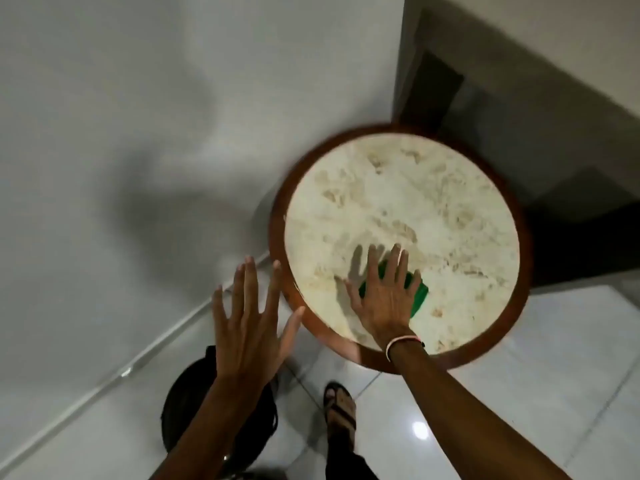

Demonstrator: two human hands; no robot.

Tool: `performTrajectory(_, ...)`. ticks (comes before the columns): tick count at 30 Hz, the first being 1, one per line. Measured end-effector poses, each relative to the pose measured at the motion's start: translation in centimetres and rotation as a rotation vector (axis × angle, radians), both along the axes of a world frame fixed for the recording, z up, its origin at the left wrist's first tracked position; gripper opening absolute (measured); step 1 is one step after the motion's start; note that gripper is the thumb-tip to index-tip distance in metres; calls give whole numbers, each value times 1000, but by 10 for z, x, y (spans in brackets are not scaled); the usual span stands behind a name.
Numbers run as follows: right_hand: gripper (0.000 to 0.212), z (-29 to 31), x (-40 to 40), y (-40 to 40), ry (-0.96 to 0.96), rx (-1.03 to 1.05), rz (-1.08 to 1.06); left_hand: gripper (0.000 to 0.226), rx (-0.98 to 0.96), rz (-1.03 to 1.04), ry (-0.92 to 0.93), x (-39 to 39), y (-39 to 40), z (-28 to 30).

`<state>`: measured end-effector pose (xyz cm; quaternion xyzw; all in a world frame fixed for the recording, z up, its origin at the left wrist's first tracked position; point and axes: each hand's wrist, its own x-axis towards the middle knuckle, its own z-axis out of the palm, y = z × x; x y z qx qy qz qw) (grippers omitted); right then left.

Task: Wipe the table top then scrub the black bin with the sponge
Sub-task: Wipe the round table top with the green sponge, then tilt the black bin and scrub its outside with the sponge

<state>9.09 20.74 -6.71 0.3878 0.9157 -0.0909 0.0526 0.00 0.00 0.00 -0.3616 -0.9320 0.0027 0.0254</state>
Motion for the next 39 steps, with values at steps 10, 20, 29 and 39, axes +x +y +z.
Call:
performTrajectory(10,84,-78,7,-1,80,132,-194,79,-150,5,-111,1,-36,-112)
performTrajectory(20,64,-82,11,0,238,220,-197,77,-145,66,-163,-1,-81,-165)
performTrajectory(29,50,-17,6,-155,912,-795,-74,90,-172,283,-418,-19,-153,-257)
performTrajectory(39,95,-167,72,-246,708,-1705,-1350,38,-79,340,-345,-27,-177,-337)
